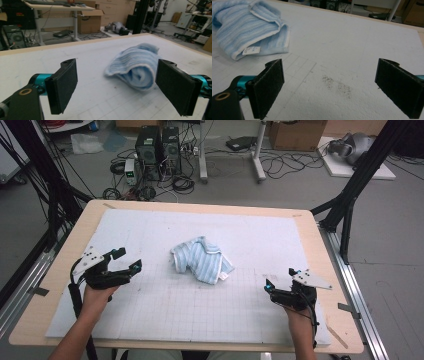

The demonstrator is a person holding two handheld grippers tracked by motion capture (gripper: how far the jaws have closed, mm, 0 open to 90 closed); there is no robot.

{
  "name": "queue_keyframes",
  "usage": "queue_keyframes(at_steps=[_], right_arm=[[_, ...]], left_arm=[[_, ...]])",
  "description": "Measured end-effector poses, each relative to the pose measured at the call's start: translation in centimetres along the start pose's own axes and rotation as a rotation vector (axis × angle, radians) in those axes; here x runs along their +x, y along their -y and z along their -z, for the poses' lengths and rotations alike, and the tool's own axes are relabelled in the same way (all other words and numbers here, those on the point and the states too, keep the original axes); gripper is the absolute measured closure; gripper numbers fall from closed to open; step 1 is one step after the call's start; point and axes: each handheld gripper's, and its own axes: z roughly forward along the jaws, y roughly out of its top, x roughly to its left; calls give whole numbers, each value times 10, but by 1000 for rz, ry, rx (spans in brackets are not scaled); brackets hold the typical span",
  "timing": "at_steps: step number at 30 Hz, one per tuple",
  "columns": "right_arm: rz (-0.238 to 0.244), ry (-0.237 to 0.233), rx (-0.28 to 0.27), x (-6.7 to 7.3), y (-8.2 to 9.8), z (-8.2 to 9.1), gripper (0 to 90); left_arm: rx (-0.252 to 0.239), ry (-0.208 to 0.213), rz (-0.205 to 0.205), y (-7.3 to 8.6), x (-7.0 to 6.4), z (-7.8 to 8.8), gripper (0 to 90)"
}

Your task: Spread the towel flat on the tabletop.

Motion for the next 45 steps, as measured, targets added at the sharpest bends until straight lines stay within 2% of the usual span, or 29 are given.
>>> queue_keyframes(at_steps=[6, 10, 17, 22, 27, 31, 35, 39, 40, 41, 43, 45], right_arm=[[-21, -1, -13, -2, 0, 2, 78], [-15, -5, -15, -1, -1, 2, 78], [-20, -6, -10, -2, 0, 1, 78], [-22, -10, -7, -2, 0, 0, 78], [-26, -10, -8, -2, -1, 0, 78], [-26, -9, -14, -4, 0, 0, 78], [-38, -7, -14, -6, 0, 2, 78], [-42, -6, -17, -7, 0, 2, 78], [-41, -7, -17, -8, 0, 2, 78], [-42, -8, -17, -8, 0, 2, 78], [-42, -8, -17, -8, 0, 2, 78], [-42, -8, -16, -8, 1, 2, 78]], left_arm=[[44, 77, -20, -20, -18, -28, 198], [91, 119, -45, -30, -29, -50, 198], [154, 167, -49, -48, -46, -87, 205], [252, 199, -50, -53, -61, -123, 206], [348, 185, -58, -50, -74, -159, 219], [375, 155, -68, -47, -82, -177, 224], [394, 136, -88, -45, -90, -188, 228], [460, 65, -157, -36, -96, -203, 228], [468, 48, -159, -34, -97, -205, 228], [477, 50, -161, -31, -97, -207, 230], [505, 52, -172, -28, -98, -210, 273], [525, 45, -200, -25, -99, -212, 343]])
